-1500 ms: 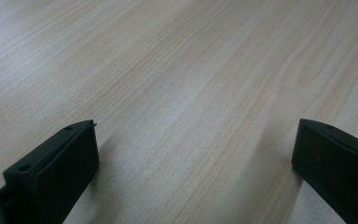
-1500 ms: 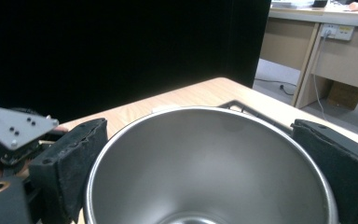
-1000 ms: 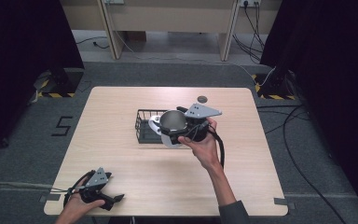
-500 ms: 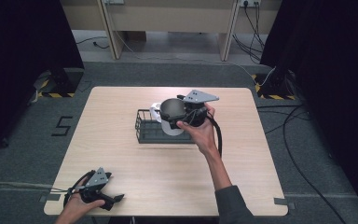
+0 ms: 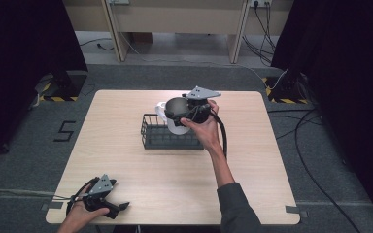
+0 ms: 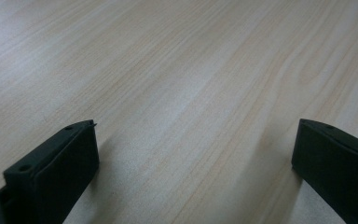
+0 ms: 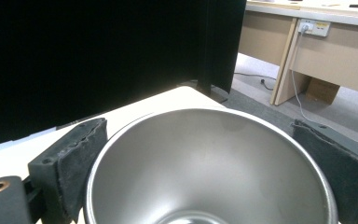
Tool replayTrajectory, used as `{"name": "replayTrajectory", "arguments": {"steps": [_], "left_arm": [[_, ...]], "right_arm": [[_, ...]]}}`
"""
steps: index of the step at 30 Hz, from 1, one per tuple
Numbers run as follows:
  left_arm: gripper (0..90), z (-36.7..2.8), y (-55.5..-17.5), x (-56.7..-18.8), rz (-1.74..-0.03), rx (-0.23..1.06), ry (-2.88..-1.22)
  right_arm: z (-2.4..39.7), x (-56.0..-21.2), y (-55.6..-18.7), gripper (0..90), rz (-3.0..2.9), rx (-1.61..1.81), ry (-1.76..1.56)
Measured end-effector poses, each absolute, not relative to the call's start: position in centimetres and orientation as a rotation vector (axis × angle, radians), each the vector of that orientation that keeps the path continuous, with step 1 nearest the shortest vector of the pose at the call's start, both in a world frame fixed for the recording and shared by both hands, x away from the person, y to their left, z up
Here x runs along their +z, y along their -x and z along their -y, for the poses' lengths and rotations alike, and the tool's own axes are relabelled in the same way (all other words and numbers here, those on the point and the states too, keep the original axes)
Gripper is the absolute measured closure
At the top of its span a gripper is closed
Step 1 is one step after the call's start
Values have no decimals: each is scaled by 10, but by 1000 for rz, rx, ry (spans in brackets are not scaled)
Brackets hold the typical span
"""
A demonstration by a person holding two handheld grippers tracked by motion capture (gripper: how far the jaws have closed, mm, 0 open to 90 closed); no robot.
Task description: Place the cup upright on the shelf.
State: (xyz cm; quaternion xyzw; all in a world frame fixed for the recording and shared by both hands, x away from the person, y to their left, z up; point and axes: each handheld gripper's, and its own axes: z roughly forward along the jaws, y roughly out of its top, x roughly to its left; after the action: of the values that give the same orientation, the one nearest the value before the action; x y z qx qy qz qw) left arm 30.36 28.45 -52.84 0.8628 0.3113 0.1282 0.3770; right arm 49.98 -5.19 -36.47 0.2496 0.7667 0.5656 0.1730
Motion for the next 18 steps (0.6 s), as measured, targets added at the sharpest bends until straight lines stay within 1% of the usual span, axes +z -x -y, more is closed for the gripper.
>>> {"name": "replayTrajectory", "arguments": {"steps": [18], "left_arm": [[0, -284, -304, -528, -794, 325, -2208]], "right_arm": [[49, -380, -522, 64, -2191, 1564, -745]]}}
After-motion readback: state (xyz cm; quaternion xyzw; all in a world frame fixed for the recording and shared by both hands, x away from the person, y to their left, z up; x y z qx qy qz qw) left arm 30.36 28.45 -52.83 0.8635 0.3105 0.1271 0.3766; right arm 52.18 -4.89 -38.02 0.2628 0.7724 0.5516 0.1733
